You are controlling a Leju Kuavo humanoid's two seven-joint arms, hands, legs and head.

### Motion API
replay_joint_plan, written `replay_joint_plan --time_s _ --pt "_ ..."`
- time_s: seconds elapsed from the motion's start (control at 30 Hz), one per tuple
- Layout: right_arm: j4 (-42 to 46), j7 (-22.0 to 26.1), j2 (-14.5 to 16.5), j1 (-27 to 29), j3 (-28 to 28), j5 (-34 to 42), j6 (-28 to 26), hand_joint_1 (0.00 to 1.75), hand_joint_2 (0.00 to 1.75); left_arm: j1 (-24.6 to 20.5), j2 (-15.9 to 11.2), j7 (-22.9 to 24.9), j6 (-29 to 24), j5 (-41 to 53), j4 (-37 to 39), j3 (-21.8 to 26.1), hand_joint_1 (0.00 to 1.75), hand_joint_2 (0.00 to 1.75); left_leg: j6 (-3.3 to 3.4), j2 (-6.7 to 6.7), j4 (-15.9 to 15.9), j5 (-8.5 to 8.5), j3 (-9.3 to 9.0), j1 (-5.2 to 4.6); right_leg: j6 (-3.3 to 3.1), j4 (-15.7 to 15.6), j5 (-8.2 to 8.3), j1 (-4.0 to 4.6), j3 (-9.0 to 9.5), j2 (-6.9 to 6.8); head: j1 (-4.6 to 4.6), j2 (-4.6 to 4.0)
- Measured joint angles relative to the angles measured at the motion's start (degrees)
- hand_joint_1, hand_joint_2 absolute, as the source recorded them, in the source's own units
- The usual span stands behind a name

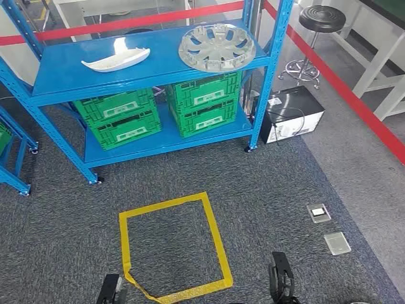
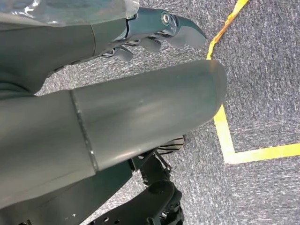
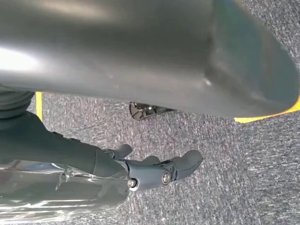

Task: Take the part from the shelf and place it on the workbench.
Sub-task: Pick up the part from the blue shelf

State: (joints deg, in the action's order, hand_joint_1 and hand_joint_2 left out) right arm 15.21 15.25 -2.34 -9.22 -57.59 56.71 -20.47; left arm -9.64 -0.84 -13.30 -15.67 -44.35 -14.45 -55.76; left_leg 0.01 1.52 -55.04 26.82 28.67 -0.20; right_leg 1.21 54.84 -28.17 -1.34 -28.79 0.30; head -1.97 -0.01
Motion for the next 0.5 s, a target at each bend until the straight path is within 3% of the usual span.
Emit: replay_joint_plan --time_s 0.17,0.3,0.37,0.43,0.47,0.5 --pt "0.0 0.0 0.1 0.0 0.0 -0.1 0.0 0.00 0.00 0.0 -0.1 -0.1 0.0 0.0 0.0 0.0 0.00 0.00 0.34 0.00 -0.2 0.18 0.15 -0.15 0.26 -0.1 0.08 -0.17 0.00 -0.01 0.01 0.01" --pt "0.0 0.0 0.2 0.0 0.0 -0.1 0.0 0.00 0.00 0.0 0.0 -0.1 0.0 0.0 0.0 0.0 0.00 0.00 1.44 0.04 1.5 0.04 -0.74 0.30 1.18 2.0 0.65 -0.23 -0.38 -0.07 -0.19 0.00" --pt "0.0 0.1 0.1 -0.2 0.0 -0.1 0.0 0.00 0.00 0.0 0.0 -0.2 0.0 0.0 0.0 0.0 0.00 0.00 1.61 0.16 2.1 -0.11 -1.41 0.61 1.35 6.6 -1.94 -0.29 -3.01 -0.07 -0.61 0.00" --pt "0.0 0.1 0.1 -0.1 0.0 -0.1 0.0 0.00 0.00 0.0 0.2 -0.2 0.0 0.0 0.0 0.0 0.00 0.00 1.51 0.20 2.1 0.03 -1.53 0.80 1.74 13.8 -4.95 -0.40 -7.42 -0.05 -1.03 0.01" --pt "0.0 0.1 0.1 0.0 0.0 -0.1 0.0 0.00 0.00 0.1 0.2 -0.2 0.0 0.0 0.0 0.0 0.00 0.00 1.33 0.20 2.0 0.19 -1.67 0.95 2.04 16.1 -5.32 -0.52 -9.08 -0.07 -1.15 0.01" --pt "0.0 0.1 0.1 0.1 0.0 -0.1 0.0 0.00 0.00 0.2 0.3 -0.2 0.0 0.0 0.0 0.0 0.00 0.00 1.02 0.18 2.0 0.45 -1.96 1.20 2.37 16.2 -4.48 -0.67 -9.74 -0.10 -1.23 0.01"
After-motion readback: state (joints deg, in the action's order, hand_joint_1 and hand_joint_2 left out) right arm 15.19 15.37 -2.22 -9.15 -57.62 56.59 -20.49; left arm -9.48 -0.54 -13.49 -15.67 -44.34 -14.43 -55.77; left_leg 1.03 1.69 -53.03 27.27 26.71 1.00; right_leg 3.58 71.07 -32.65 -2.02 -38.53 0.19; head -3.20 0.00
